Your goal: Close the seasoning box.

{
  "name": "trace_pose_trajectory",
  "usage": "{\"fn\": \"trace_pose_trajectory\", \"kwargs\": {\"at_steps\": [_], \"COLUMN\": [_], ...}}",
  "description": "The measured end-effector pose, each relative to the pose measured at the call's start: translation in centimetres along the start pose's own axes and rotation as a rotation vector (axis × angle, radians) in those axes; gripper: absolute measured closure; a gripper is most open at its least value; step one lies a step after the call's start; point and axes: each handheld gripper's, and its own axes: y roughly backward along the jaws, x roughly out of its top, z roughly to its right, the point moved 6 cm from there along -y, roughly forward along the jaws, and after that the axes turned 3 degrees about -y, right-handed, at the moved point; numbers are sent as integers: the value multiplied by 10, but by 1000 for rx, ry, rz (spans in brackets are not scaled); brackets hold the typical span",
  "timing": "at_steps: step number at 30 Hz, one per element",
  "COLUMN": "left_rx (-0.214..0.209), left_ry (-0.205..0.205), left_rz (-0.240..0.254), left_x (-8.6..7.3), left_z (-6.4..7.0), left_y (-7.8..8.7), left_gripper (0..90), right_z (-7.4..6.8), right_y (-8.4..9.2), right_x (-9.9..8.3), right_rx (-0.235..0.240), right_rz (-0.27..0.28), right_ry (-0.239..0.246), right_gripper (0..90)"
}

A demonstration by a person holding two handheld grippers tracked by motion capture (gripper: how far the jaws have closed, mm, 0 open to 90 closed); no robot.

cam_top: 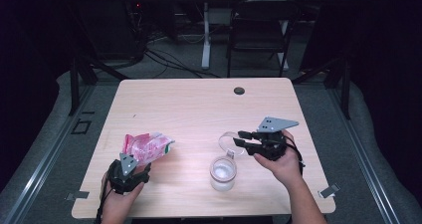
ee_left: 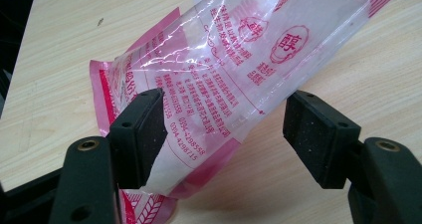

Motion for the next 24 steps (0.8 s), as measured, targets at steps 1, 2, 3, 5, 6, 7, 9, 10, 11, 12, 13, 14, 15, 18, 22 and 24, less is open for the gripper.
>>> {"fn": "trace_pose_trajectory", "kwargs": {"at_steps": [1, 2, 3, 5, 6, 7, 9, 10, 11, 12, 13, 14, 15, 18, 22, 24], "left_rx": [0, -1, -1, -1, -1, -1, -1, 0, -1, -3, -5, -5, -5, -8, -10, -11], "left_ry": [0, -1, -1, 2, 3, 1, 3, 5, 7, 9, 8, 6, 5, 0, 1, -1], "left_rz": [0, 0, 1, 2, 3, 2, 4, 5, 7, 9, 9, 11, 13, 22, 33, 38], "left_x": [0, 0, 0, 0, 0, 0, 1, 1, 1, 1, 1, 1, 2, 3, 4, 5], "left_z": [0, 0, 0, 0, -1, -1, -2, -2, -2, -2, -2, -1, -1, -1, 0, 1], "left_y": [0, 0, 0, 0, 0, 1, 2, 2, 2, 2, 2, 2, 2, 3, 4, 4], "left_gripper": [332, 332, 332, 332, 332, 332, 332, 332, 332, 332, 332, 332, 332, 333, 332, 333], "right_z": [-1, -1, -2, -3, -4, -4, -5, -6, -6, -7, -8, -9, -10, -14, -19, -21], "right_y": [0, 0, 0, 0, 0, 0, 0, 0, 0, -1, -1, -1, -1, -3, -4, -5], "right_x": [0, 1, 1, 1, 1, 1, 2, 2, 2, 2, 2, 2, 2, 2, 2, 2], "right_rx": [-1, -3, -4, -8, -7, -9, -8, -8, -8, -7, -3, -2, 1, 9, 19, 25], "right_rz": [-2, -2, -3, -6, -7, -6, -5, -8, -6, -8, -7, -8, -10, -13, -17, -17], "right_ry": [6, 10, 16, 27, 32, 36, 40, 43, 45, 51, 57, 61, 69, 85, 113, 127], "right_gripper": [677, 677, 677, 677, 677, 677, 676, 676, 675, 674, 672, 671, 670, 666, 662, 659]}}
